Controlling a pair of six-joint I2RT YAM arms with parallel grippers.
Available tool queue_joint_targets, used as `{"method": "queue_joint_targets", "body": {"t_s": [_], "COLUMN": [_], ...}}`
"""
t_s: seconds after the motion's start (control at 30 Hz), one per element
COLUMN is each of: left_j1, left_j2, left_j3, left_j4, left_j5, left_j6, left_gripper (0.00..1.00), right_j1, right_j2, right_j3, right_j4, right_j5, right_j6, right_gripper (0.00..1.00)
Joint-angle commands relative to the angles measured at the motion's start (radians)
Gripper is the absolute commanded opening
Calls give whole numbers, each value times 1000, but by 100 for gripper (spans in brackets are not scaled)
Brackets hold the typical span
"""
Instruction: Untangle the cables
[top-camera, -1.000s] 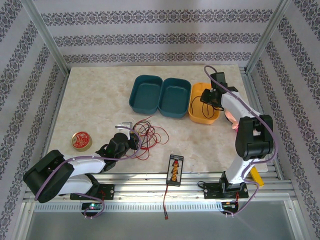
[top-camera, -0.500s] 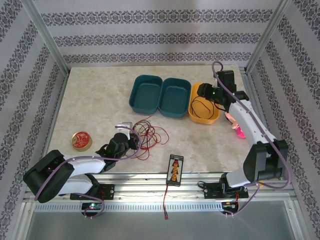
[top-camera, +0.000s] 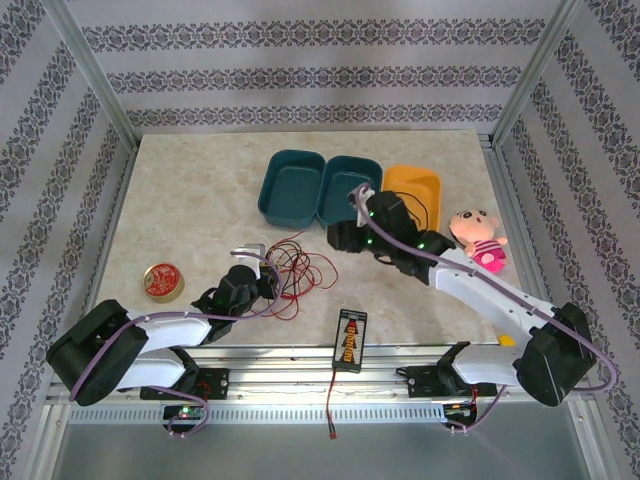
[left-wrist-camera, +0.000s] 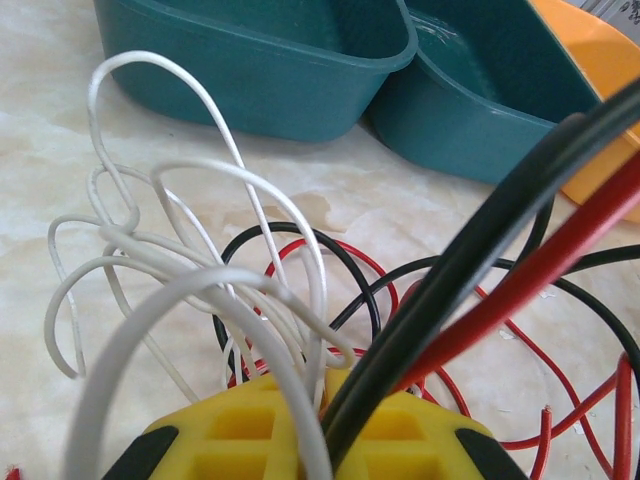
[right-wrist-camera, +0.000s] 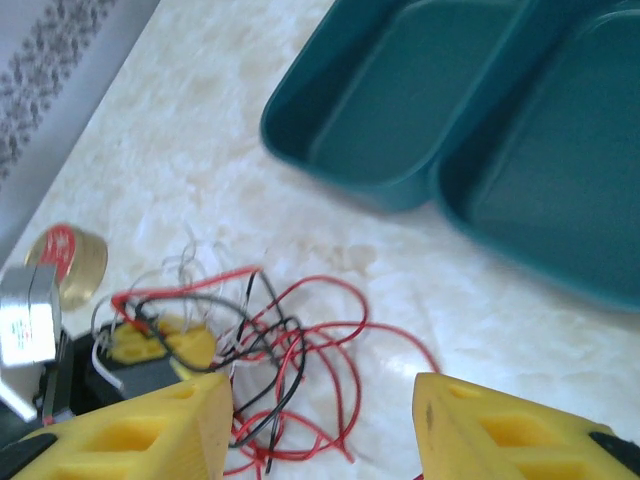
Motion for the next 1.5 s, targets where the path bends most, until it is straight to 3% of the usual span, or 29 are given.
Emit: {"method": "queue_joint_targets", "body": {"t_s": [0.0,0.43,0.83,1.17,1.37,1.47], "left_j1": [17,19,22,23,23,25], "left_j2": [-3,9,12,25,27,29], "left_j3": [28,39,40,47,42,41], "left_j4": [-18,-31,-36,-24,-13,-11], "left_j5": [9,11,23,37,43,41], "left_j6": [-3,-4,-6,-5,-11,-10], "left_gripper": [10,10,10,10,10,10], "right_j1": [73,176,198,198,198,196], "right_j2": [9,104,141,214,263,265], "right_j3": [-35,-26,-2,45,88,100], "right_j4": [104,205,209,224,224,218], "right_j5": [106,78,56,55,54,68], "right_j6": [11,-6,-24,-41,-47,-50], "right_gripper": [51,52,52,46,31,15]}}
